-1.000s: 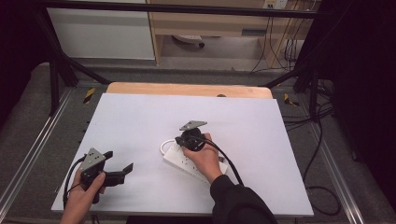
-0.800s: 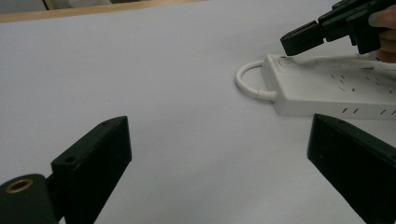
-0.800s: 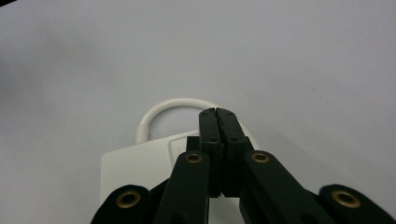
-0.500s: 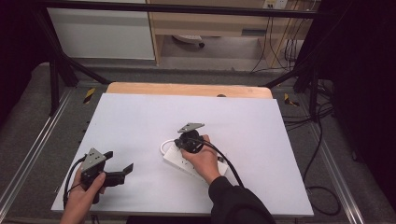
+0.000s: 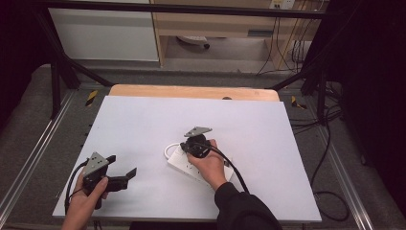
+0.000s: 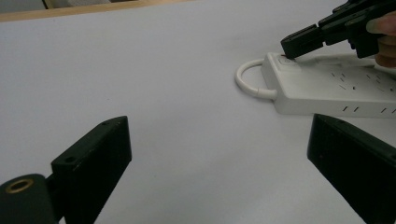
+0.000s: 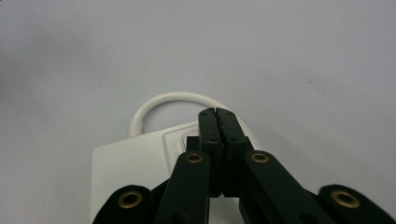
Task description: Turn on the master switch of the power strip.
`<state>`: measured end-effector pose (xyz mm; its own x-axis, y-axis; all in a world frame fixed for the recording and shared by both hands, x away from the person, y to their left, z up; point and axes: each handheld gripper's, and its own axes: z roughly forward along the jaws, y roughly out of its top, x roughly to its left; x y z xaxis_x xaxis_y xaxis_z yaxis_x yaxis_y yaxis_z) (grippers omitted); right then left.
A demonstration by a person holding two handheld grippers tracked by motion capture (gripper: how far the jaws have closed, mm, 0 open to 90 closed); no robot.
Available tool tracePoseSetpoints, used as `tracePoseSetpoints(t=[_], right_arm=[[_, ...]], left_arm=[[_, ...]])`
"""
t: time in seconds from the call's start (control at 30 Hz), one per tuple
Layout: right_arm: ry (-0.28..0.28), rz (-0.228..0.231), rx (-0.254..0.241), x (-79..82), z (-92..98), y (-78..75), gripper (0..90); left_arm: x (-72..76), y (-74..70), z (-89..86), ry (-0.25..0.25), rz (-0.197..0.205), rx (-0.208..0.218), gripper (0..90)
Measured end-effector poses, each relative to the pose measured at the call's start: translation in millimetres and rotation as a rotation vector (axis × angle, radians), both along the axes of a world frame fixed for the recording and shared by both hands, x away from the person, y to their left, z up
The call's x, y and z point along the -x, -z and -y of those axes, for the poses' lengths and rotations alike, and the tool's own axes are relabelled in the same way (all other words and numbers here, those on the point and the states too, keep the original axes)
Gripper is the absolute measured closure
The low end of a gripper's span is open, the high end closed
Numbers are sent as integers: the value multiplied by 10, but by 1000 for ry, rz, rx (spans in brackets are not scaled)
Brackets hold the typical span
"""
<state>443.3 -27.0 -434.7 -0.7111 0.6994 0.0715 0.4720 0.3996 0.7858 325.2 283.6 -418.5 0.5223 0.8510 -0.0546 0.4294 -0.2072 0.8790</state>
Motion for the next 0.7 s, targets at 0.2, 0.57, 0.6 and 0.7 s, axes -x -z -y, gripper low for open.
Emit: tracePoseSetpoints(t=[0.2, 0.57, 0.6, 0.7], right_arm=[[-2, -5, -1, 6, -9, -4, 900], [-5, 0, 2, 14, -25, -24, 900], [-3, 1, 1, 17, -31, -25, 900], [-8, 3, 2, 21, -45, -30, 900]], left_arm=[[0, -1, -4, 0, 1, 1, 63], [0, -3, -4, -1, 2, -1, 63], [0, -3, -4, -1, 2, 0, 63], [0, -3, -5, -1, 2, 0, 63]])
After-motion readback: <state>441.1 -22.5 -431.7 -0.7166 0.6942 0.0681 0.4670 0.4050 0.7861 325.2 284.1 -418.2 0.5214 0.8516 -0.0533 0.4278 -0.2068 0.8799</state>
